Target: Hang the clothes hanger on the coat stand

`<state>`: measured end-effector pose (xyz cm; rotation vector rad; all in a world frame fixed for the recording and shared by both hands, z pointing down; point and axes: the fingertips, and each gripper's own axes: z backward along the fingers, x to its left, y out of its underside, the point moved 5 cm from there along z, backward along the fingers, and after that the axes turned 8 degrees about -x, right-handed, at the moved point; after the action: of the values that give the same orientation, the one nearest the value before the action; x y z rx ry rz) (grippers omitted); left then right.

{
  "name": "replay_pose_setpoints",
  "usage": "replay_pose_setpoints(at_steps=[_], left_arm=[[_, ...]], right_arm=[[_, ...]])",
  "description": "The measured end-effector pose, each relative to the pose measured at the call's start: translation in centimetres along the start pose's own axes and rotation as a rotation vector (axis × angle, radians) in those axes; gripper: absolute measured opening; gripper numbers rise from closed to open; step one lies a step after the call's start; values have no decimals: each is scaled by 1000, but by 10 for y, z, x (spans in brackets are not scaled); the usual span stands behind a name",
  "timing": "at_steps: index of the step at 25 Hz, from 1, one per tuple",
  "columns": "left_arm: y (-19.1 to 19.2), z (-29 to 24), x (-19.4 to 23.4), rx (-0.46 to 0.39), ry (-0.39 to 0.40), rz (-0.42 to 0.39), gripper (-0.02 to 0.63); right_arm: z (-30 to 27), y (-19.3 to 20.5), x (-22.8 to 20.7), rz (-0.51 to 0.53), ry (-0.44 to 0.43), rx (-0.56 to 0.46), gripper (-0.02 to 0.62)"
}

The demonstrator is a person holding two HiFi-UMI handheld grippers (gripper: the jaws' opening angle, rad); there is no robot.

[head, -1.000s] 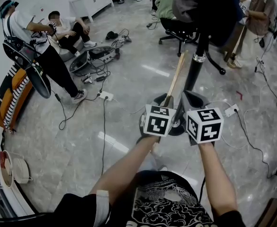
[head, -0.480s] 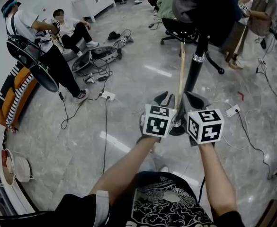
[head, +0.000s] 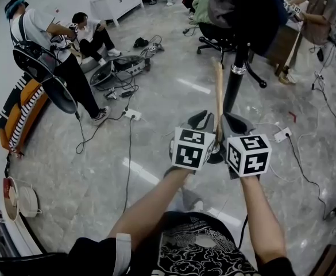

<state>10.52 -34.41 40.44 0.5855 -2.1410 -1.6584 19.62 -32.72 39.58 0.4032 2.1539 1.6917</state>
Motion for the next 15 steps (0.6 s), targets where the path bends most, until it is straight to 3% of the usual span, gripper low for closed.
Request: replay_pose_setpoints(at_steps=[10, 15], left_arm=[[-18, 8, -11, -17, 41, -8, 52], [-24, 12, -8, -23, 69, -19, 19]], right_arm=[[10, -14, 2, -10, 13, -13, 0], [11, -20, 7, -20, 40, -26, 0]])
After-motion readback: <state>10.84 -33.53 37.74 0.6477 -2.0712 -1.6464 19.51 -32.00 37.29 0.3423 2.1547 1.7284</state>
